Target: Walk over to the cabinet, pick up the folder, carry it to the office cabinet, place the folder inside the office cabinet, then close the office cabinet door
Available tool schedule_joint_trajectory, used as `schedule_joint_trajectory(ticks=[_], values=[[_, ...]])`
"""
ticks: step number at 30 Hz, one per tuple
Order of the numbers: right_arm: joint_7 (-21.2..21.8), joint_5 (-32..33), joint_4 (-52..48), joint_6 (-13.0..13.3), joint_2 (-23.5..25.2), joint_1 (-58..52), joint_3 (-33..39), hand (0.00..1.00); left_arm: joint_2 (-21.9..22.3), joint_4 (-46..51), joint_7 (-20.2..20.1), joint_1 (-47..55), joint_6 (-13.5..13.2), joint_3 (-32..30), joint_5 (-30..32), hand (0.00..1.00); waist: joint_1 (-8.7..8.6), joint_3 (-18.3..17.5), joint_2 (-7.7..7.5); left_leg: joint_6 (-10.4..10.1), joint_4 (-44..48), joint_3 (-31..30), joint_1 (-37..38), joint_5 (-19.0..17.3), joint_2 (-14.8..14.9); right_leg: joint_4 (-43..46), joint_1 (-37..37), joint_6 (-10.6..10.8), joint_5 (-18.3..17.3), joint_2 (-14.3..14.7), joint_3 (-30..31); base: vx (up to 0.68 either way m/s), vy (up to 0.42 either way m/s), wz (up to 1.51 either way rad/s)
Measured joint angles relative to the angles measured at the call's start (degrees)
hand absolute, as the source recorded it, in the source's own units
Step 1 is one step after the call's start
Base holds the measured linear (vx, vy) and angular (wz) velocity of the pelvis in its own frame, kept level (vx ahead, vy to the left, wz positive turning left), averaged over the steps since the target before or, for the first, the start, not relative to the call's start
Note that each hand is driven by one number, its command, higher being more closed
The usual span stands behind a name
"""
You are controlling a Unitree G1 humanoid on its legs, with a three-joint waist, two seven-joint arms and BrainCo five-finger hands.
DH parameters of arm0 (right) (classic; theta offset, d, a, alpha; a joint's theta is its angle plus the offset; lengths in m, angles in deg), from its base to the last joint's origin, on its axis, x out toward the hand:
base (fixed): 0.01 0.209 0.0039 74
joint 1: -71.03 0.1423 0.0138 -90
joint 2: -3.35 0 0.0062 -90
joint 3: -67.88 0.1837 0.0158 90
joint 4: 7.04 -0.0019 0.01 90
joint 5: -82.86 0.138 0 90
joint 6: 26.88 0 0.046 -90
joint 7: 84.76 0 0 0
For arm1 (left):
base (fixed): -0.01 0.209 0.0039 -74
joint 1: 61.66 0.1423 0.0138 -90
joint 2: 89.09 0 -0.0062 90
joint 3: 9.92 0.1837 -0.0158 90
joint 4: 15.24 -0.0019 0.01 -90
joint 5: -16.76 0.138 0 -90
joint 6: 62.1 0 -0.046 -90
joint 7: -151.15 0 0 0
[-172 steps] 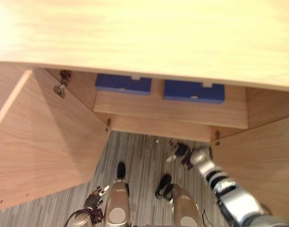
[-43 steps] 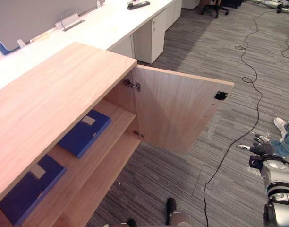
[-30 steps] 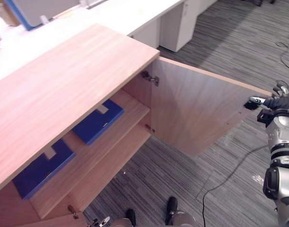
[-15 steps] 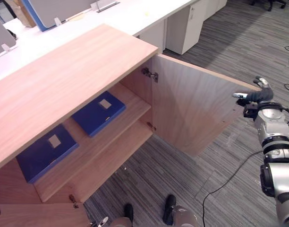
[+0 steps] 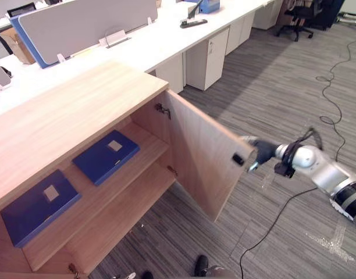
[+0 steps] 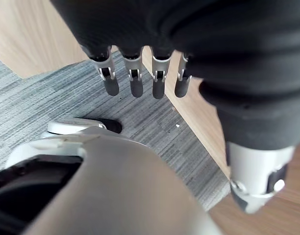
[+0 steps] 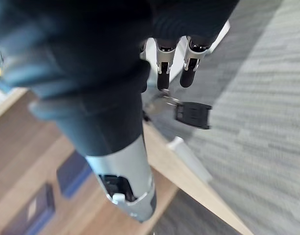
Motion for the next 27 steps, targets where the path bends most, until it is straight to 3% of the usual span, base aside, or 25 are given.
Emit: schedule_joint_trajectory(ticks=[3, 4, 8, 13, 21, 23, 24, 27], values=[[3.0, 9.9, -10.2, -1.8, 0.5, -5.3, -1.9, 0.0, 0.2, -0.2, -0.6, -0.5, 0.2, -1.4, 0.6, 0.0, 0.61, -0.2, -0.5, 1.0, 1.4, 0.1, -1.1, -1.6, -0.2, -0.9, 0.4, 0.1, 0.1, 0.0, -0.2, 0.04, 0.036, 0.11], [3.6, 13.7, -12.2, -2.5, 1.3, -6.2, -2.1, 0.0, 0.2, -0.1, -0.8, -1.1, 0.2, -1.6, 1.2, 0.0, 1.72, -0.2, -0.54, 1.3, 0.7, 0.1, -1.0, -1.9, -0.5, -0.9, 0.4, 0.2, 0.1, -0.1, -0.2, 0.08, 0.08, 0.21], [7.4, 23.0, -14.7, -4.8, 1.6, -7.2, -3.4, 0.0, 0.1, -0.8, -1.4, -1.4, 0.2, -2.5, 2.2, 0.0, 3.71, -0.2, -0.89, 1.9, -2.9, -1.3, -0.8, -1.7, -2.2, -0.8, 0.3, 1.1, 0.9, -1.6, -0.4, 0.11, 0.118, 0.48], [14.5, 29.0, -21.8, -5.8, 1.9, -9.6, -9.2, 0.0, -0.8, -2.0, -1.4, -0.9, 0.3, -3.5, 3.3, 0.0, 4.69, -0.3, -3.04, 2.5, -3.8, -1.7, 0.9, -1.6, -3.1, -2.9, 3.0, 1.3, 3.0, -2.0, -0.4, 0.15, 0.077, 0.09], [14.3, 32.3, -15.9, -6.5, 6.7, -14.9, -9.2, 0.0, -0.9, -2.0, -1.4, -2.7, 0.1, -3.3, 4.3, 0.0, 5.37, 0.2, -3.37, 4.0, 0.0, -3.0, -0.5, -0.8, -3.6, -5.6, 7.4, 1.6, 2.1, -2.3, -5.2, 0.03, -0.022, 0.3], [13.8, 32.2, -12.1, -6.4, 8.9, -20.4, -7.7, 0.0, -0.9, -2.0, -1.3, -3.0, 0.2, -3.1, 4.3, 0.0, 6.23, 0.5, -3.44, 6.0, 3.4, 2.4, -2.2, -1.7, -3.5, -6.1, 8.9, 1.8, 1.6, -2.8, -8.0, -0.05, 0.019, 0.66], [13.4, 31.9, -8.3, -6.4, 11.3, -24.7, -5.9, 0.0, -0.8, -2.1, -1.3, -3.1, 0.2, -2.9, 4.3, 0.0, 6.32, 0.9, -3.32, 8.8, 5.7, 9.8, -3.0, -3.8, -2.3, -6.4, 10.1, 1.8, 1.3, -2.8, -10.3, -0.03, 0.038, 0.81], [10.0, 26.8, 6.1, -6.3, 21.3, -31.5, 0.1, 0.0, -1.1, -2.3, -1.3, -3.0, 0.5, -2.0, 4.3, 0.0, 6.18, 1.7, -2.94, 9.3, 7.5, 24.0, -3.1, -5.7, 1.2, -6.7, 11.9, 2.3, 1.1, -3.5, -15.0, -0.01, 0.074, 0.85]])
